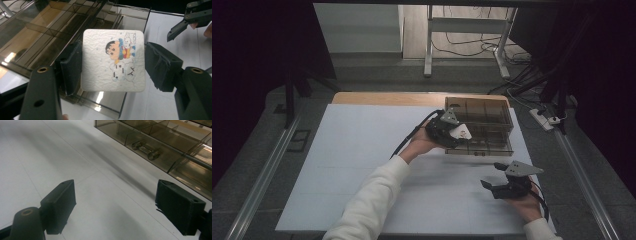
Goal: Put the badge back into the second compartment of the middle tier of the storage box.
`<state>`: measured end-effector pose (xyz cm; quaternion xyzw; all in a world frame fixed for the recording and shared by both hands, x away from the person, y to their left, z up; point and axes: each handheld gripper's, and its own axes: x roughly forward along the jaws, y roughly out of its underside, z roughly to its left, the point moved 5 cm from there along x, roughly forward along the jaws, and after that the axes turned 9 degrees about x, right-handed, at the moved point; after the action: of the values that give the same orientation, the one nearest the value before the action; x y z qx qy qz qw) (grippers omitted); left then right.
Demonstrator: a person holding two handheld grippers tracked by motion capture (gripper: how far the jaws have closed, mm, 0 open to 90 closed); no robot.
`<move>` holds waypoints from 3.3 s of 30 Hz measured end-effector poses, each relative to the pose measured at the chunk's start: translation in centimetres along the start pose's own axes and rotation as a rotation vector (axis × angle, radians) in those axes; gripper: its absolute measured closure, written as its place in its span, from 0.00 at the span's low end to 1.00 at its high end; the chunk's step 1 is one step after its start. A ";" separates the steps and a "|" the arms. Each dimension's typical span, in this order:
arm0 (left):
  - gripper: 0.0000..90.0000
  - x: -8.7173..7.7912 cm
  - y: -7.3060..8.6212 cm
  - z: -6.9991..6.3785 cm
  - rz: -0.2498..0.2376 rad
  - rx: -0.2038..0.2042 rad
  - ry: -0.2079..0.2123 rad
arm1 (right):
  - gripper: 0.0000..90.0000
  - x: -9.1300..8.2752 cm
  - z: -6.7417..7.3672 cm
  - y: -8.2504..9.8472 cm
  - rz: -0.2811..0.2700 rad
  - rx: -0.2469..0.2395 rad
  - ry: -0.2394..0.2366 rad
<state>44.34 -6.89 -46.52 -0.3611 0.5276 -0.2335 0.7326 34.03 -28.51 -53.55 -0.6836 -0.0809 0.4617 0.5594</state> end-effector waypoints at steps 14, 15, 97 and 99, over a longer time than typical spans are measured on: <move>0.37 2.2 -0.9 -0.2 0.024 0.014 0.025 | 0.18 0.1 0.0 0.1 0.004 -0.002 -0.007; 0.37 2.4 -0.9 -0.3 0.024 0.014 0.027 | 0.18 0.2 0.0 0.1 0.005 -0.002 -0.007; 0.29 -10.5 9.4 -3.5 -0.004 -0.129 -0.117 | 0.18 0.3 0.1 0.4 0.040 -0.023 0.012; 0.28 -11.0 10.2 -3.5 0.003 -0.141 -0.131 | 0.18 0.3 0.1 0.4 0.044 -0.025 0.013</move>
<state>36.92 6.53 -48.40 -0.4255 0.4943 -0.1706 0.7386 33.90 -28.41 -54.04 -0.6952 -0.0683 0.4684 0.5410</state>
